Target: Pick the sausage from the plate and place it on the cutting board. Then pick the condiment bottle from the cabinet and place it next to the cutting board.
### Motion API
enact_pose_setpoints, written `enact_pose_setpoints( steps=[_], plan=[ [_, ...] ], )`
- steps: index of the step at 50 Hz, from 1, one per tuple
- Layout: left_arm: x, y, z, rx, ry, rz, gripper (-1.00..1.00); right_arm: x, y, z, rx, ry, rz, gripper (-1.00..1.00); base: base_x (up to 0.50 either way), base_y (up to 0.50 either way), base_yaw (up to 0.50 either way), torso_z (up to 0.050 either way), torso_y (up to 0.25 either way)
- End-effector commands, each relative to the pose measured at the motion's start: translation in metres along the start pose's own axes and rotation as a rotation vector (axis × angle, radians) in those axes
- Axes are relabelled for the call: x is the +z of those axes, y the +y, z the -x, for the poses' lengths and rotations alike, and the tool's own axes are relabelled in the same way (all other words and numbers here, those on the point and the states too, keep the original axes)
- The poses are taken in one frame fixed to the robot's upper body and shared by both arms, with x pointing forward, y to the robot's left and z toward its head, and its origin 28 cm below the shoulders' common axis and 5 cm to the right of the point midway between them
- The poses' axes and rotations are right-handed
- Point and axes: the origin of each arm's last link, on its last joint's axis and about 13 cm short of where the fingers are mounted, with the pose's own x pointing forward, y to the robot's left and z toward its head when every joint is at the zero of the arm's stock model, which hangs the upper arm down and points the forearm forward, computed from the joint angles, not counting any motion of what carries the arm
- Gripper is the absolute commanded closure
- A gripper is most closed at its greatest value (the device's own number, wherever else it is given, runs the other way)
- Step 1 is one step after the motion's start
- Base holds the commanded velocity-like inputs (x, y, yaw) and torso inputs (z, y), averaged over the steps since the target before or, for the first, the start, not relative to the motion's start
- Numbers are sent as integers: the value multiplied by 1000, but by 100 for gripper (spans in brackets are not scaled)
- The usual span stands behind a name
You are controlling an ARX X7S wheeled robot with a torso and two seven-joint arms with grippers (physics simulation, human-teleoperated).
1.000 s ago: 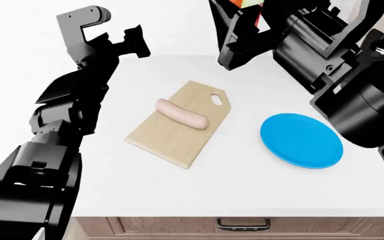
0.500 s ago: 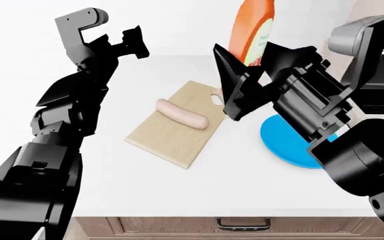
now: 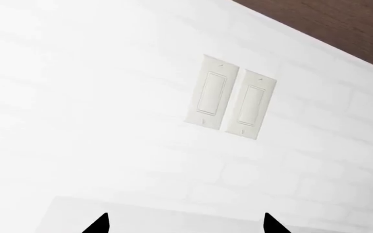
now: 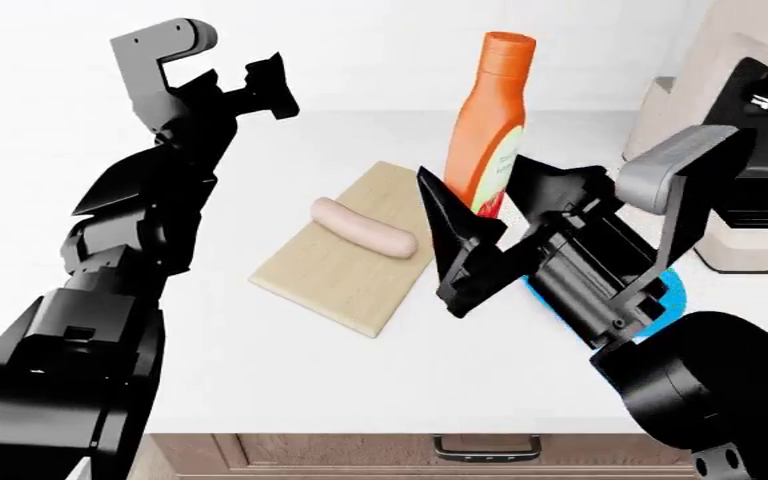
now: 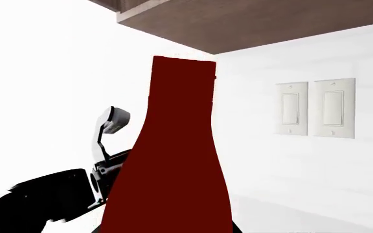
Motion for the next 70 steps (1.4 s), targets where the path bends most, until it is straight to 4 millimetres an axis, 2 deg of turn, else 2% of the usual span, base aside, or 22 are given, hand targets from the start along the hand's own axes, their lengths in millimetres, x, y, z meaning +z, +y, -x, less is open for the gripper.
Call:
enact_pose_setpoints(
  steps=[1, 23, 50, 70],
  plan=[
    [0, 0, 1, -2, -2, 0, -100, -18, -1, 1, 20, -25, 71, 100, 0, 0, 0, 0, 0],
    [0, 0, 1, -1, -3, 0, -100, -46, -9, 8, -10, -94, 154, 100, 0, 0, 0, 0, 0],
    [-1, 1, 2, -3, 2, 4, -100, -91, -18, 3, -5, -36, 147, 100, 0, 0, 0, 0, 0],
    [-1, 1, 2, -8, 5, 6, -100, -110, -26, -1, -8, -28, 147, 100, 0, 0, 0, 1, 1]
  ],
)
